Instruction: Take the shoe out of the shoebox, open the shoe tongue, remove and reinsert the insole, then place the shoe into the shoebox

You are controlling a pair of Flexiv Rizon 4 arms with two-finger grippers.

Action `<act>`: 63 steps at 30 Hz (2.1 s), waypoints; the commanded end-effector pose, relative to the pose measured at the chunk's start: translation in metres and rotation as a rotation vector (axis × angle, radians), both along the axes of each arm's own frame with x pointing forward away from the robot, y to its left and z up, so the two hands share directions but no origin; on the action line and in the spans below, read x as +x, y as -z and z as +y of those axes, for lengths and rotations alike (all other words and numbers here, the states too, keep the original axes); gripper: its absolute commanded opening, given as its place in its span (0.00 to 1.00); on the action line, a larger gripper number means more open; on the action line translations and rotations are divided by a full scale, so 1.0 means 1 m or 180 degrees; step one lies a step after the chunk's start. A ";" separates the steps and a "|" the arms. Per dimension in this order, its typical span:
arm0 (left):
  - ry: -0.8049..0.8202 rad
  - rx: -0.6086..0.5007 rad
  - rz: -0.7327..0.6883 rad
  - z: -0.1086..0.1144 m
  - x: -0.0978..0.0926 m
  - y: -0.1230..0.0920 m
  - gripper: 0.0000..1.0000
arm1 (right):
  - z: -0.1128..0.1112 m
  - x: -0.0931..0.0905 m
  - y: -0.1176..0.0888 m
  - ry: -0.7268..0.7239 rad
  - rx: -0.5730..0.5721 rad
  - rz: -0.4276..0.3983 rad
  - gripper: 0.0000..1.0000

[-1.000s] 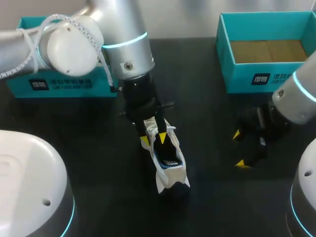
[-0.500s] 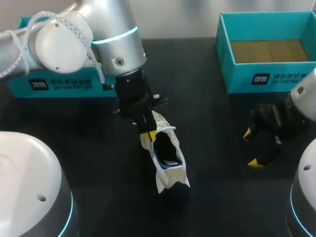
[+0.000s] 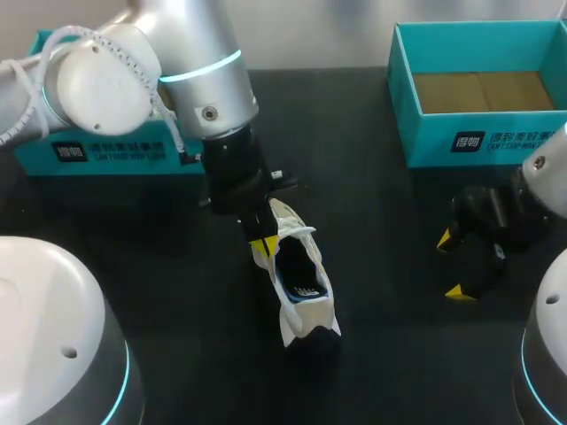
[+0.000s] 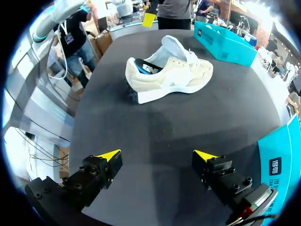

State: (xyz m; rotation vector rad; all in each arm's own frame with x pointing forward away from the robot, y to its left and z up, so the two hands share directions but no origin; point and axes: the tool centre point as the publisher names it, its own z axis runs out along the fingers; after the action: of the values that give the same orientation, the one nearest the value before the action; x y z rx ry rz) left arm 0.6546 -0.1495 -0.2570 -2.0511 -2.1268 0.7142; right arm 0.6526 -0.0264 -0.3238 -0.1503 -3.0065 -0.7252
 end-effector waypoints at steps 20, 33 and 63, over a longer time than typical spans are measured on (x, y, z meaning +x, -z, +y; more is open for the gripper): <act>0.0061 0.0257 0.0000 -0.023 -0.010 0.024 0.00 | 0.001 -0.001 0.000 0.0006 -0.0011 -0.0006 1.00; -0.0193 0.0416 0.0037 -0.052 -0.019 0.059 0.00 | 0.001 -0.001 0.000 0.0006 -0.0011 -0.0006 1.00; -0.0444 0.0505 -0.0335 -0.060 -0.033 0.110 0.00 | 0.001 -0.001 0.000 0.0006 -0.0011 -0.0006 1.00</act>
State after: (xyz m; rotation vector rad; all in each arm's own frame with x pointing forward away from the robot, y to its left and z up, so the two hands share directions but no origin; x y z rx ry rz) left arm 0.6247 -0.2130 -0.3588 -1.9122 -2.3085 0.4338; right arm 0.6521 -0.0266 -0.3239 -0.1503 -3.0078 -0.7255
